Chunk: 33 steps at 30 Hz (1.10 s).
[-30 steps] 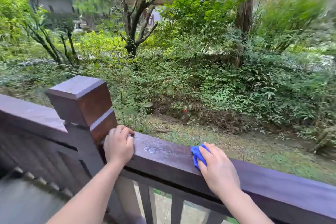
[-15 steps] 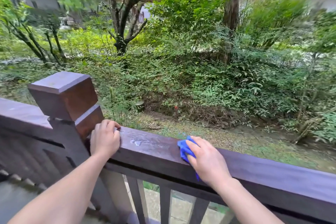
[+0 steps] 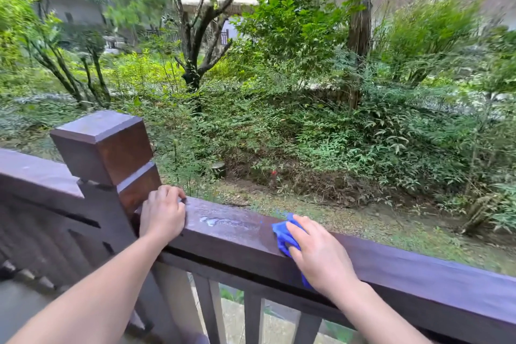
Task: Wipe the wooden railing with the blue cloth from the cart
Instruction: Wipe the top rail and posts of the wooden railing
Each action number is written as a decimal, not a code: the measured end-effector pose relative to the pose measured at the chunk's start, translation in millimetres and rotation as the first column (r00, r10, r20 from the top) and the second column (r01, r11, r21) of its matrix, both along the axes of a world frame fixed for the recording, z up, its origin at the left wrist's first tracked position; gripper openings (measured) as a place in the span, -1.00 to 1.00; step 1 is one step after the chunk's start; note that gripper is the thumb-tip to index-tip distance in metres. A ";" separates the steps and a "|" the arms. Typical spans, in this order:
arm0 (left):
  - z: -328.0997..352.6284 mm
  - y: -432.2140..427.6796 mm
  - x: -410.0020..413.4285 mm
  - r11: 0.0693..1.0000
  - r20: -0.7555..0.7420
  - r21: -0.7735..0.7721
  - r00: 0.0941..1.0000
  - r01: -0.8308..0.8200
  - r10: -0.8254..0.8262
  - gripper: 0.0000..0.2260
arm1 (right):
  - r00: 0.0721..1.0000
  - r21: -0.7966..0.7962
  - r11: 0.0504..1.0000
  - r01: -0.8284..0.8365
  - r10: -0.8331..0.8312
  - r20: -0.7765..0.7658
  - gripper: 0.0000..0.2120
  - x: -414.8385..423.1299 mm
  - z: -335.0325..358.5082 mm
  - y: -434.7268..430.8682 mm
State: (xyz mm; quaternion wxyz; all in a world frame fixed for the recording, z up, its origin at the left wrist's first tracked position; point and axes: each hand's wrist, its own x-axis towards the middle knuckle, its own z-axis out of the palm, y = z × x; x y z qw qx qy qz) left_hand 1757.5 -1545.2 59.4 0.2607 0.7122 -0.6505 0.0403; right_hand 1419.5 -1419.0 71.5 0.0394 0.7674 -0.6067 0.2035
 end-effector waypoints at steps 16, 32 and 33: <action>-4.2 -1.2 4.2 0.999 0.006 -0.036 0.999 0.035 -0.035 -0.81 | 0.998 0.032 0.998 -0.063 0.064 -0.013 -0.63 27.6 -1.5 -21.7; -0.7 -0.1 0.0 1.000 -0.009 -0.010 1.000 -0.002 0.002 -0.84 | 1.000 0.087 0.996 0.008 -0.009 0.014 -0.67 95.0 19.2 -64.8; 0.2 0.4 -0.5 1.000 -0.010 -0.007 1.000 -0.001 0.001 -0.84 | 1.000 0.088 0.996 0.008 -0.010 0.018 -0.66 106.6 21.6 -68.1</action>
